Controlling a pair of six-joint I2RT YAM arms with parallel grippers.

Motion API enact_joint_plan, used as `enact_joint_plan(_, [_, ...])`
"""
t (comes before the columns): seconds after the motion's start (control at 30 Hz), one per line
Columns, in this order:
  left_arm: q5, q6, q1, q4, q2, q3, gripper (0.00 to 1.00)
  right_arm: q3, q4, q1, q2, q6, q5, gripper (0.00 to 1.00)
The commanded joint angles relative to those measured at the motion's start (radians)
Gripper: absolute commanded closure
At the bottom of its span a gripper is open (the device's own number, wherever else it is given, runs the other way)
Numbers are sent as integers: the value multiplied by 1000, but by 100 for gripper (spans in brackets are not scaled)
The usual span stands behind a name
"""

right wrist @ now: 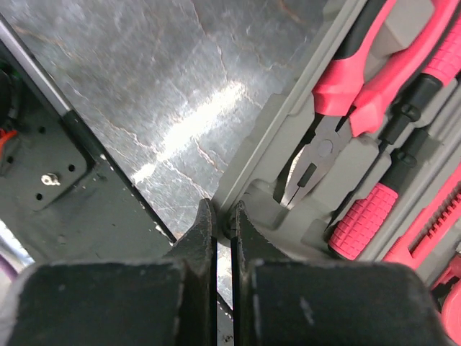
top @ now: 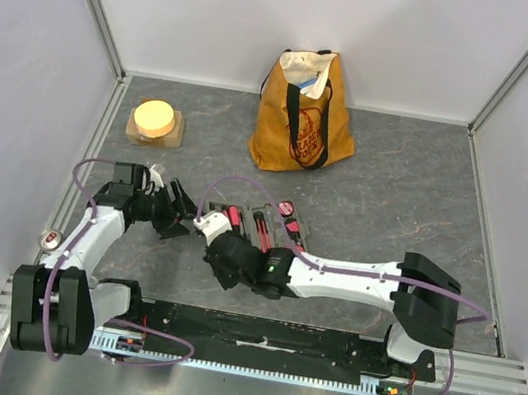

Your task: Pack the tool kit

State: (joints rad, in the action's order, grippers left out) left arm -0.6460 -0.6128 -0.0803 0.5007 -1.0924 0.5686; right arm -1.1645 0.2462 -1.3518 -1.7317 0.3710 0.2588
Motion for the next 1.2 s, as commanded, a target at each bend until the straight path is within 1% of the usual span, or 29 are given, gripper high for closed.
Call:
enact_joint_plan(0.0, [-142, -8, 22, -157, 5, -32, 23, 14, -165, 26, 78, -7, -61, 100])
enact_joint_plan(0.13, [-136, -19, 68, -209, -4, -27, 22, 11, -176, 33, 66, -7, -85, 100])
enact_joint_plan(0.17, [-127, -22, 98, -217, -7, -24, 22, 6, -176, 34, 57, -6, -89, 100])
enact_joint_plan(0.27, [-92, -33, 131, -229, -38, -19, 23, -15, -177, 36, 40, -9, -99, 100])
enact_joint_plan(0.33, [-80, -39, 149, -229, -75, -13, 29, -32, -177, 37, 24, -15, -104, 100])
enact_joint_plan(0.43, [-50, -51, 178, -189, -156, 22, 46, -86, -176, 43, -5, -15, -110, 100])
enact_joint_plan(0.5, [-21, -29, 186, -134, -193, 60, 58, -115, -177, 42, -26, -20, -101, 100])
enact_joint_plan(0.57, [21, 5, 186, -93, -202, 91, 65, -126, -183, 43, -37, -23, -57, 98])
enact_joint_plan(0.6, [49, 22, 188, -70, -204, 105, 70, -126, -191, 45, -37, -21, -34, 90])
enact_joint_plan(0.63, [78, 39, 186, -54, -204, 126, 74, -127, -196, 49, -37, -17, -12, 79])
enact_joint_plan(0.67, [94, 54, 189, -32, -208, 151, 76, -127, -190, 57, -35, -9, 8, 72])
enact_joint_plan(0.73, [121, 79, 186, 8, -224, 197, 82, -129, -173, 80, -14, -1, 34, 50])
enact_joint_plan(0.77, [134, 93, 188, 28, -234, 220, 83, -124, -159, 98, 0, 0, 45, 42])
enact_joint_plan(0.83, [157, 117, 186, 50, -242, 257, 83, -123, -122, 138, 55, 11, 57, 31])
enact_joint_plan(0.9, [177, 142, 188, 70, -253, 284, 83, -92, -101, 183, 118, 23, 86, 26])
enact_joint_plan(1.0, [218, 174, 185, 119, -271, 335, 83, -34, -61, 275, 211, 75, 169, 23])
enact_joint_plan(1.07, [226, 185, 186, 130, -277, 359, 83, 2, -18, 345, 248, 111, 227, 23])
enact_joint_plan(1.17, [246, 200, 186, 150, -290, 396, 81, 54, 42, 442, 258, 149, 254, 25])
